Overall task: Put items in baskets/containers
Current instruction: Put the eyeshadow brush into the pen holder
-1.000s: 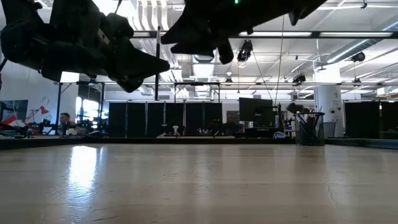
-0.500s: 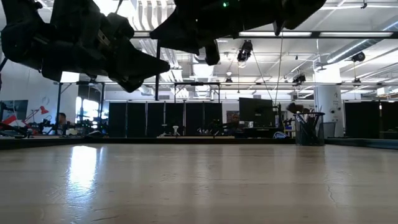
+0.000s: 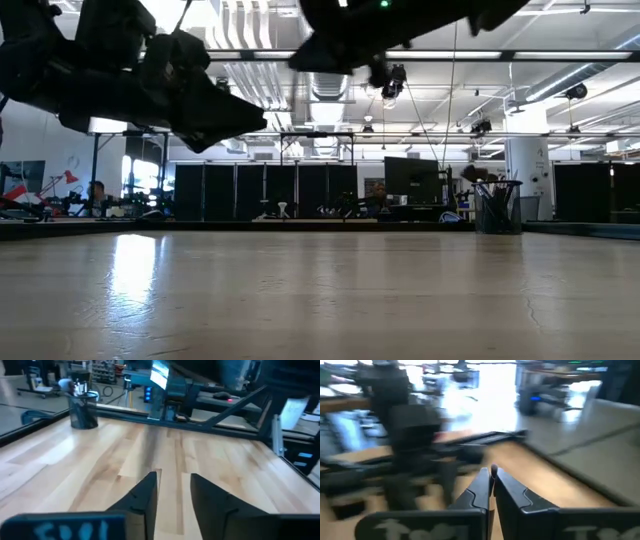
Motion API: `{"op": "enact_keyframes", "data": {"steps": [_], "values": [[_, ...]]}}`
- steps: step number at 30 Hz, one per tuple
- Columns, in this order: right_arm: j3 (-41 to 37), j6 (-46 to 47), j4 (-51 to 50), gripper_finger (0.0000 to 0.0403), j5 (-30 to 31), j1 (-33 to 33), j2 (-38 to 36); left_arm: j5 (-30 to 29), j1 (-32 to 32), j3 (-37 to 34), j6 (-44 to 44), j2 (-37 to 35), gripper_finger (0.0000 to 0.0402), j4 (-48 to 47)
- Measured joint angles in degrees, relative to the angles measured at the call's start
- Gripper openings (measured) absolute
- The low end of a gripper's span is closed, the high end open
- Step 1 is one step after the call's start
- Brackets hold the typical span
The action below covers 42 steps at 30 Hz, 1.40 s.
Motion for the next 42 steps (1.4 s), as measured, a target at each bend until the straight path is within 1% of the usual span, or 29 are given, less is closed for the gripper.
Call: {"op": "enact_keyframes", "data": {"steps": [4,7,11,14,17,20,21,23,25,27,31,37,39,42], "values": [[-3.91,-0.3,-7.84,0.001,9.34,-0.31,-8.61,0.19,1.05,-2.55,0.9,-3.6,0.0122,-0.25],[-7.89,1.24,-14.7,0.001,16.79,-0.68,-17.44,0.1,1.86,-5.07,2.54,-7.3,0.0123,-0.34],[-13.55,5.15,-25.55,0.0009,27.57,-2.22,-30.49,-0.02,3.19,-7.62,3.04,-12.6,0.0113,-1.77],[-17.26,9.67,-34.87,0.0009,32.13,-5.4,-39.77,-0.21,4.26,-8.83,3.18,-16.57,0.0099,-4.25],[-20.63,12.56,-41.41,0.0009,34.23,-10.55,-47.34,-0.26,5.43,-9.18,3.96,-20.12,0.0079,-8.45],[-24.25,11.52,-42.55,0.0009,34.11,-17.12,-52.55,-0.27,6.79,-9.39,4.79,-23.05,0.0057,-11.53],[-25.07,10.82,-42.26,0.0009,33.38,-19.4,-53.62,-0.26,7.38,-9.57,4.92,-24.09,0.0049,-12.35],[-26.7,10.26,-42.23,0.0009,30.02,-24.09,-55.35,-0.27,8.49,-9.57,5.22,-25.47,0.0034,-13.34],[-27.91,10.09,-42.04,0.0009,26.47,-28.8,-55.88,-0.27,9.75,-9.66,5.38,-27.0,0.0018,-14.98],[-29.13,9.89,-42.33,0.0009,24.93,-32.98,-55.71,-0.06,10.79,-9.68,5.38,-28.16,0.0005,-15.4],[-30.85,9.15,-40.81,0.0009,21.28,-39.59,-54.75,0.35,12.44,-10.8,5.57,-30.62,0.0002,-15.75],[-34.26,8.35,-33.64,0.0008,14.66,-46.66,-53.34,1.13,14.28,-13.78,5.55,-35.07,0.0,-15.87],[-35.14,9.51,-32.62,0.0008,11.66,-47.95,-52.74,1.13,14.54,-14.78,5.32,-36.71,0.0,-16.06],[-36.04,11.68,-32.44,0.0008,9.53,-48.62,-51.6,1.13,14.8,-15.25,5.3,-38.96,0.0,-17.23]]}}
